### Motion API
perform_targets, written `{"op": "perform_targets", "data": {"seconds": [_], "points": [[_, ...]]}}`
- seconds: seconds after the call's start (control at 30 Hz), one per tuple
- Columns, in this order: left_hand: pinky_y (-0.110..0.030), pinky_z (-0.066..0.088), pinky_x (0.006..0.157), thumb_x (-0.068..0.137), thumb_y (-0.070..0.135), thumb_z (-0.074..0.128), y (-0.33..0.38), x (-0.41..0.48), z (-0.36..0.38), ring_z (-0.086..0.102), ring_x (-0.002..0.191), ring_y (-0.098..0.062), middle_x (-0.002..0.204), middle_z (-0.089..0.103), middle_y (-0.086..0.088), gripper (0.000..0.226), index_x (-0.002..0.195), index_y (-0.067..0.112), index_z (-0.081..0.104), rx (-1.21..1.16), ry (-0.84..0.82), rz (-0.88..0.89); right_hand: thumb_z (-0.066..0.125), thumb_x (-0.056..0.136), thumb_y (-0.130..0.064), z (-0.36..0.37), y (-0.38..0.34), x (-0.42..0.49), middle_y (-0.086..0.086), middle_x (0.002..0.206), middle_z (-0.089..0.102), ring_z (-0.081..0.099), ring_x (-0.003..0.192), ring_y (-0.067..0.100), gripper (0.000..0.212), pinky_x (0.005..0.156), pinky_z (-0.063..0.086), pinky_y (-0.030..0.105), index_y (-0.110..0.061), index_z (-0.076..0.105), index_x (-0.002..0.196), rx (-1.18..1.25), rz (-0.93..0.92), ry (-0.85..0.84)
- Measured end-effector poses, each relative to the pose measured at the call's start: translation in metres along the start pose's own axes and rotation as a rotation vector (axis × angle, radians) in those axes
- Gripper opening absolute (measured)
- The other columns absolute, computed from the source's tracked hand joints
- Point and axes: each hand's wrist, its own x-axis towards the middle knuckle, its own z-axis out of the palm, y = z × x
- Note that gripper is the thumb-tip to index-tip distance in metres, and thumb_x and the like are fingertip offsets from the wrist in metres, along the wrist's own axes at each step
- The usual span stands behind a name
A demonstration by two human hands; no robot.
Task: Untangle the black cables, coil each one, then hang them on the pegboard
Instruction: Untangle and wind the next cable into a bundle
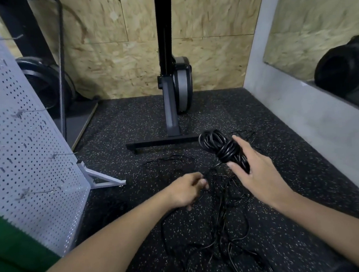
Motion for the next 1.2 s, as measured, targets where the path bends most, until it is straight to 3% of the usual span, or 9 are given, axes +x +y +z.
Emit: {"op": "perform_targets", "data": {"seconds": [0.1,0.27,0.53,0.77,0.87,0.93,1.03,1.13,1.2], "points": [[-0.033,0.045,0.059,0.114,0.032,0.038,0.014,-0.003,0.017,0.058,0.064,-0.021,0.088,0.065,-0.008,0.029,0.105,0.015,0.061,0.372,0.069,0.050,0.056,0.104,-0.042,-0.003,0.026,0.010,0.007,0.130,0.061,0.064,0.106,0.024,0.072,0.096,0.054,0.044,-0.035,0.017,0.165,-0.225,0.081,0.019],[-0.039,0.050,0.072,0.113,0.033,0.038,0.068,-0.019,0.015,0.067,0.086,-0.037,0.098,0.070,-0.017,0.039,0.102,0.008,0.066,0.716,0.148,0.202,0.046,0.108,-0.043,0.002,0.036,0.009,0.011,0.132,0.057,0.062,0.113,0.028,0.076,0.090,0.053,0.037,-0.018,0.005,0.167,-0.715,0.066,-0.186],[-0.036,0.047,0.069,0.106,0.053,0.049,0.063,-0.035,-0.037,0.054,0.074,-0.019,0.080,0.057,0.006,0.034,0.089,0.024,0.054,0.845,0.207,0.342,0.049,0.108,-0.043,0.009,0.023,0.003,0.003,0.136,0.053,0.057,0.120,0.021,0.080,0.102,0.048,0.034,-0.023,-0.001,0.167,-0.634,-0.141,-0.581],[-0.030,0.050,0.073,0.083,0.058,0.077,0.042,-0.020,-0.056,0.058,0.079,-0.008,0.082,0.063,0.011,0.042,0.081,0.017,0.072,0.485,0.225,0.451,0.062,0.102,-0.043,0.008,-0.010,-0.010,-0.013,0.138,0.056,0.052,0.124,0.005,0.066,0.106,0.045,0.027,-0.031,0.029,0.157,-0.337,-0.300,-0.641],[-0.029,0.050,0.069,0.075,0.064,0.081,0.032,-0.016,-0.059,0.063,0.074,-0.011,0.075,0.070,0.004,0.047,0.074,0.018,0.073,0.295,0.251,0.363,0.069,0.099,-0.037,0.006,-0.012,-0.013,-0.021,0.127,0.060,0.057,0.115,-0.004,0.051,0.093,0.046,0.018,-0.030,0.048,0.145,-0.171,-0.314,-0.569],[-0.024,0.047,0.065,0.077,0.066,0.080,0.026,-0.014,-0.060,0.062,0.068,-0.010,0.070,0.070,0.005,0.048,0.070,0.019,0.072,0.186,0.221,0.264,0.071,0.098,-0.033,0.002,-0.010,-0.014,-0.027,0.128,0.059,0.057,0.116,-0.007,0.054,0.092,0.043,0.013,-0.029,0.049,0.147,-0.095,-0.299,-0.522],[-0.018,0.044,0.062,0.087,0.061,0.074,0.015,-0.009,-0.054,0.056,0.058,-0.005,0.063,0.062,0.008,0.050,0.074,0.013,0.070,-0.020,0.064,0.165,0.070,0.098,-0.030,0.002,-0.008,-0.018,-0.026,0.138,0.057,0.056,0.126,-0.004,0.061,0.103,0.046,0.019,-0.030,0.044,0.154,-0.043,-0.332,-0.475],[-0.021,0.051,0.070,0.092,0.068,0.063,0.010,-0.003,-0.046,0.060,0.068,-0.014,0.074,0.064,-0.003,0.067,0.086,0.001,0.068,-0.241,-0.093,0.103,0.070,0.098,-0.027,0.005,-0.008,-0.022,-0.022,0.144,0.055,0.053,0.132,0.000,0.065,0.107,0.045,0.020,-0.028,0.040,0.157,-0.013,-0.338,-0.405],[-0.020,0.053,0.069,0.099,0.055,0.059,0.003,-0.001,-0.044,0.061,0.067,-0.013,0.074,0.064,-0.001,0.052,0.085,0.005,0.064,-0.428,-0.135,0.051,0.072,0.097,-0.022,0.004,-0.011,-0.021,-0.023,0.138,0.058,0.057,0.127,0.002,0.063,0.102,0.045,0.015,-0.028,0.044,0.154,0.030,-0.306,-0.321]]}}
